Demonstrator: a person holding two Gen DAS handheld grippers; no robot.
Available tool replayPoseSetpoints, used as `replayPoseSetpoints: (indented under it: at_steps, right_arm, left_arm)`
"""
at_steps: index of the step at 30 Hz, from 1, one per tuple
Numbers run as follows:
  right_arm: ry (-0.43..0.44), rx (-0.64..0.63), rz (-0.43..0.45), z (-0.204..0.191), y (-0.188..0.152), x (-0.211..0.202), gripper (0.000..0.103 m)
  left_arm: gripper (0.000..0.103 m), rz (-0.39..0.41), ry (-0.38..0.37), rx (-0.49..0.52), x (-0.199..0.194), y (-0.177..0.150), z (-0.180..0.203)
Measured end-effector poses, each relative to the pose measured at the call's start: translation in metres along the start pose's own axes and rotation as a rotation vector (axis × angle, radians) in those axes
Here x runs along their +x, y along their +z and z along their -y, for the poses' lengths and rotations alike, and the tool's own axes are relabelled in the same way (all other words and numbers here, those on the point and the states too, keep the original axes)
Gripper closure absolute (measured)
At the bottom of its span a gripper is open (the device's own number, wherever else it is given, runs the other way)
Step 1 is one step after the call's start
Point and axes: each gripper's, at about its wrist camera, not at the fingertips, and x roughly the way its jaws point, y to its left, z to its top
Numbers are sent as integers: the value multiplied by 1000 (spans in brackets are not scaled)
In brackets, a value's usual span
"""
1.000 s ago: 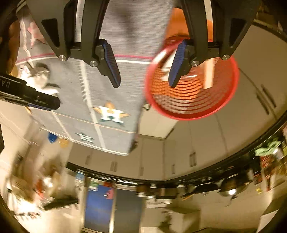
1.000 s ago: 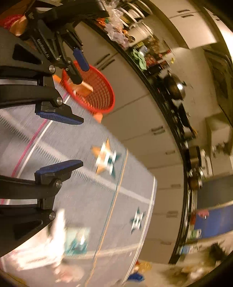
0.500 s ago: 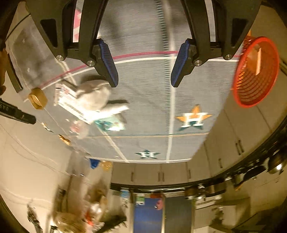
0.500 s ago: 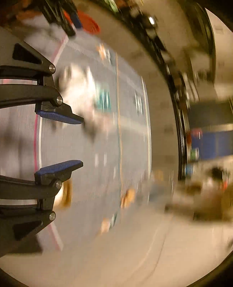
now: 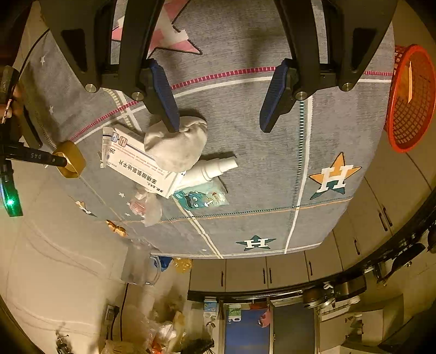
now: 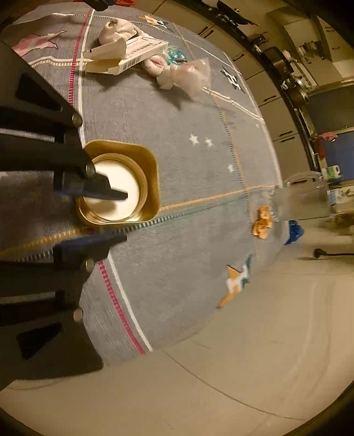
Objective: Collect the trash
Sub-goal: 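Grasp the gold round tin with the right tool while the left grasps the white cloth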
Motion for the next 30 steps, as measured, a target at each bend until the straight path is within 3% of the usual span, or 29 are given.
replayPoseSetpoints:
  at_steps: [2, 15, 24, 30]
  right_arm:
    - [2, 5, -2, -2, -4, 2, 95]
    - [79, -121, 99, -55, -19, -21, 95]
    - [93, -136, 113, -60, -24, -27, 95]
    - [104, -154, 111, -65, -28, -27, 95]
  left_arm:
    - [43, -4, -5, 3, 2, 1, 1]
    - [36, -22, -61, 24, 18, 11, 20]
    - [36, -64, -57, 43, 50, 19, 42]
    - [52, -80, -40, 59, 65, 17, 49]
